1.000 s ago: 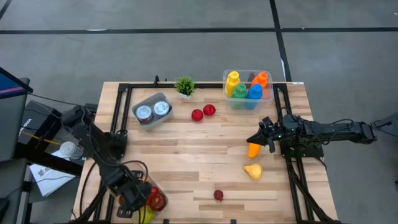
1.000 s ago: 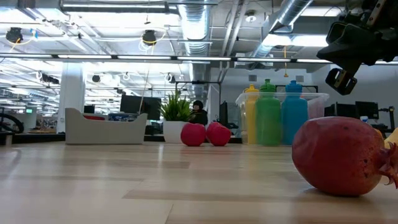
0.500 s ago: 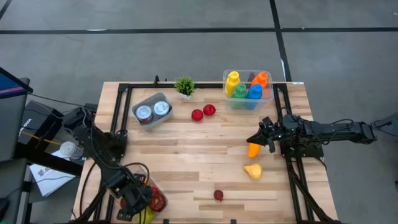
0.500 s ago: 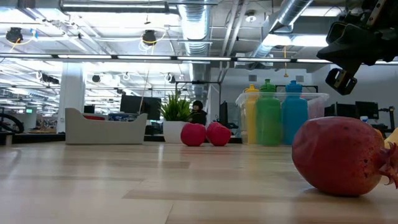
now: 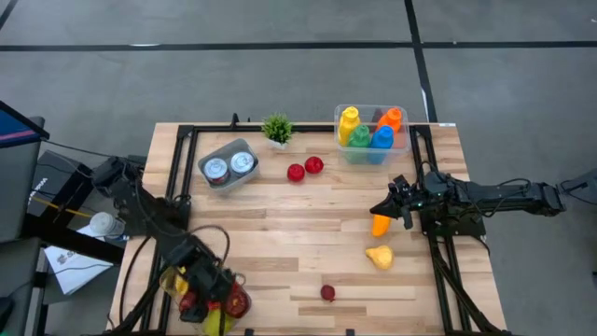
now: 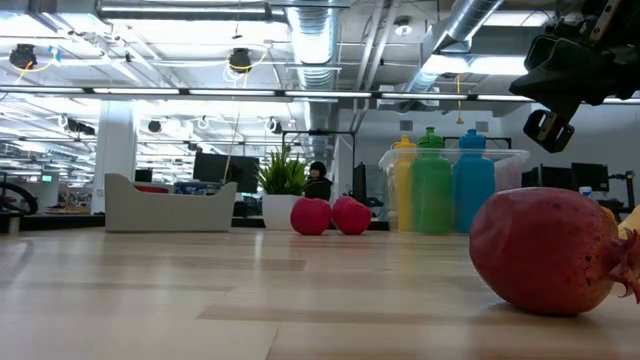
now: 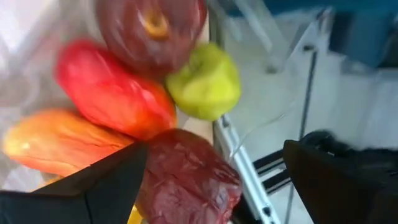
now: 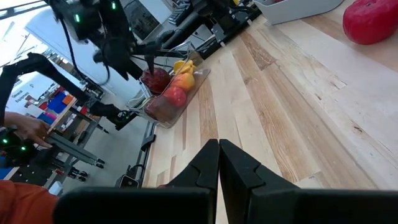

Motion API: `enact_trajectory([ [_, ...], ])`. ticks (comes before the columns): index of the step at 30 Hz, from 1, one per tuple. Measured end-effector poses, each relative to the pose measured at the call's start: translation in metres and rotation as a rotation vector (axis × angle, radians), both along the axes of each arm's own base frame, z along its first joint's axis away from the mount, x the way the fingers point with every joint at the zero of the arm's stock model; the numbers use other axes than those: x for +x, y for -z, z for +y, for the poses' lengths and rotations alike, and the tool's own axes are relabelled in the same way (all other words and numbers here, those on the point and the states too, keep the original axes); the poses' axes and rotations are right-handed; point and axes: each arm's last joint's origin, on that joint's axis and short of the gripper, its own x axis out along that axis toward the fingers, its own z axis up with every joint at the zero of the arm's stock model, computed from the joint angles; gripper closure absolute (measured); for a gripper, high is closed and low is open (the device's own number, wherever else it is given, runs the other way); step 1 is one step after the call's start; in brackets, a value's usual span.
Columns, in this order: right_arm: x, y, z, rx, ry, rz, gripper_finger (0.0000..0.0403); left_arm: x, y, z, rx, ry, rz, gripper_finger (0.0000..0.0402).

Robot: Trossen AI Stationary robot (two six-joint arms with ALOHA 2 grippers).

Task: Pick & Place Food Item
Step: Put the red pomegranate into the bottom transparent bin

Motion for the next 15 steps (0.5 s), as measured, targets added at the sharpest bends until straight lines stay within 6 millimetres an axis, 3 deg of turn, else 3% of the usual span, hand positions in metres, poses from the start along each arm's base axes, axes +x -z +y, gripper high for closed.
enact_trajectory([
  [6, 0.000, 0.000, 0.000, 0.000, 0.000, 0.000, 0.0397, 0.013, -0.039, 0.050, -0.040, -0.067, -0.272, 0.0039],
  [11, 0.000, 0.000, 0.000, 0.000, 0.000, 0.000, 0.0397, 0.033, -0.072, 0.093, 0.221, -0.015, -0.822, 0.0041],
  [15, 0.000, 0.000, 0.000, 0.000, 0.000, 0.000, 0.0397, 0.068, -0.086, 0.124, 0.433, 0.038, -1.137, 0.0042],
])
